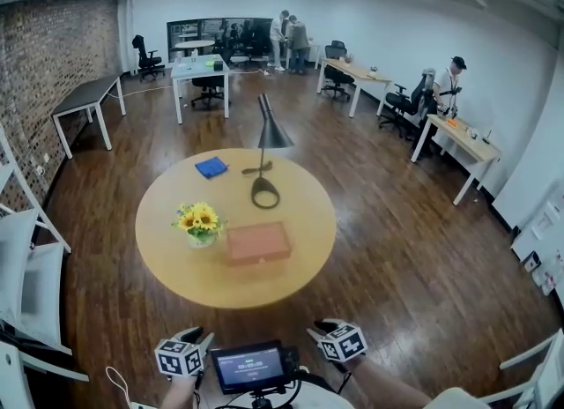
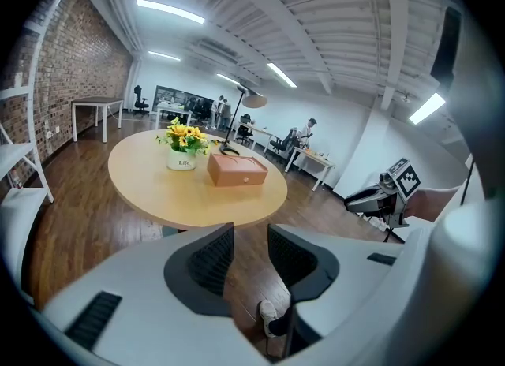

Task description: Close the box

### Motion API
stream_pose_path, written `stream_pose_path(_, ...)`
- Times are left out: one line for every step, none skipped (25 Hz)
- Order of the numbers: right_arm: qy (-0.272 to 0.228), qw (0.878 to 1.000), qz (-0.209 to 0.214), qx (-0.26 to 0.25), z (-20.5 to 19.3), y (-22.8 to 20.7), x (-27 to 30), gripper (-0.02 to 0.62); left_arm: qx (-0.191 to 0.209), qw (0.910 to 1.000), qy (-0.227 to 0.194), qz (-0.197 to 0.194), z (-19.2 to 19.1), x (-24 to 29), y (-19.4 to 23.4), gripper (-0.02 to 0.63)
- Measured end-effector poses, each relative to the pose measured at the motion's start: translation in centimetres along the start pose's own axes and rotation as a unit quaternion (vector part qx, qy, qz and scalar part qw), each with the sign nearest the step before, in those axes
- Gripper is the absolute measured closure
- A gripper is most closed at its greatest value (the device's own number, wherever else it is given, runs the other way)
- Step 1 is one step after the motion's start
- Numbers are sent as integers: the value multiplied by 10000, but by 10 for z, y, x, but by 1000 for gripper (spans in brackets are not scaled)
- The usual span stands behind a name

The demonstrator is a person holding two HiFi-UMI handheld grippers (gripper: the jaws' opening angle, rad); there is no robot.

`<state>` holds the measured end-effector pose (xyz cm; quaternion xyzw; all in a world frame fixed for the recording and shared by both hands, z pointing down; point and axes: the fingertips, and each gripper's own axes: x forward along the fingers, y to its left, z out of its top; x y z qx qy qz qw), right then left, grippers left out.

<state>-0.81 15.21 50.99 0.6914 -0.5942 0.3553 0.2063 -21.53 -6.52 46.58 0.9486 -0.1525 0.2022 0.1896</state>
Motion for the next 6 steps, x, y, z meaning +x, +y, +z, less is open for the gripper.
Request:
stream_pose_path(-9,10000,-12,-14,0,0,3,477,4,10000,-9,-7,-1,2,2,468)
stream_pose_path(-22,10000,-21,-23,0,0,8,477,10,10000,-16,-14,-3,4,5,468)
stream_pose_path(-34,10000,-29,-30,-1,-2,13,477,16,10000,-19,-20,-5,7,8,468)
stream_pose_path(-41,10000,-41,-38,-3,-3,18,477,20,10000,-19,-22,-8,10,11,468)
stream_pose_path(-46,10000,-56,-47,-5,-5,23,477,23,10000,-19,-22,-10,13,13,468)
stream_pose_path(-51,9999,-69,-56,-7,-7,28,477,27,10000,-18,-21,-13,16,16,468)
